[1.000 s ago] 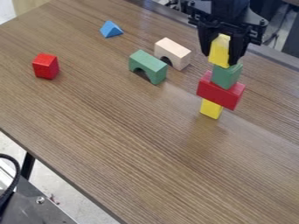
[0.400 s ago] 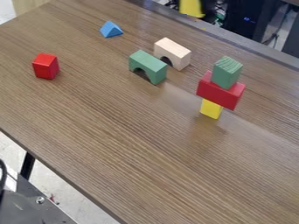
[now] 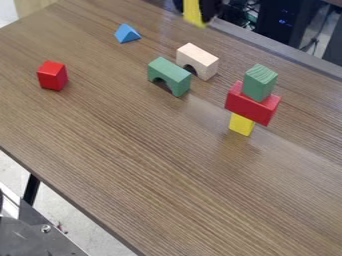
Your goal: Move the yellow cube onto the green arch
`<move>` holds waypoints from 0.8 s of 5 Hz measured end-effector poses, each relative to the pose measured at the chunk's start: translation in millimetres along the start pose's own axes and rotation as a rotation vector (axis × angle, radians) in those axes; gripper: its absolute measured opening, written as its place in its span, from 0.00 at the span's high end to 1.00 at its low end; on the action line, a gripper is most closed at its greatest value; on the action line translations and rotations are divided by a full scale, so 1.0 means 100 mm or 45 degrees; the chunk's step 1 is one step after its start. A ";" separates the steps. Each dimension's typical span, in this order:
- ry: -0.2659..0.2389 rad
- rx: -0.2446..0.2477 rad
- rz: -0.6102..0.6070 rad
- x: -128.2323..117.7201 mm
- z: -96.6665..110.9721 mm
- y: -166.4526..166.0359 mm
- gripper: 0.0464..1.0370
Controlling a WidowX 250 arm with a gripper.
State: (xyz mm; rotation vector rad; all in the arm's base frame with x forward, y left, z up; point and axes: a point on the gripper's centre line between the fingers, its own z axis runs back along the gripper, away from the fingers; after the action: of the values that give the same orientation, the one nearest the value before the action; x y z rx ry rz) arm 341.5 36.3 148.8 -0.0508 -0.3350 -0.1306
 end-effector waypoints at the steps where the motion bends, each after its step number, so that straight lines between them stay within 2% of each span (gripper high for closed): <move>1: 0.031 0.011 0.000 -0.03 -0.18 0.13 0.46; 2: 0.045 0.042 0.022 -0.13 -0.34 0.26 0.46; 4: 0.052 0.075 0.051 -0.21 -0.48 0.52 0.46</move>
State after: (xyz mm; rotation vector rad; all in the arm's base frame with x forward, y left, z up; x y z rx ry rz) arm 344.9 87.1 95.6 0.0032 -0.2971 -0.0822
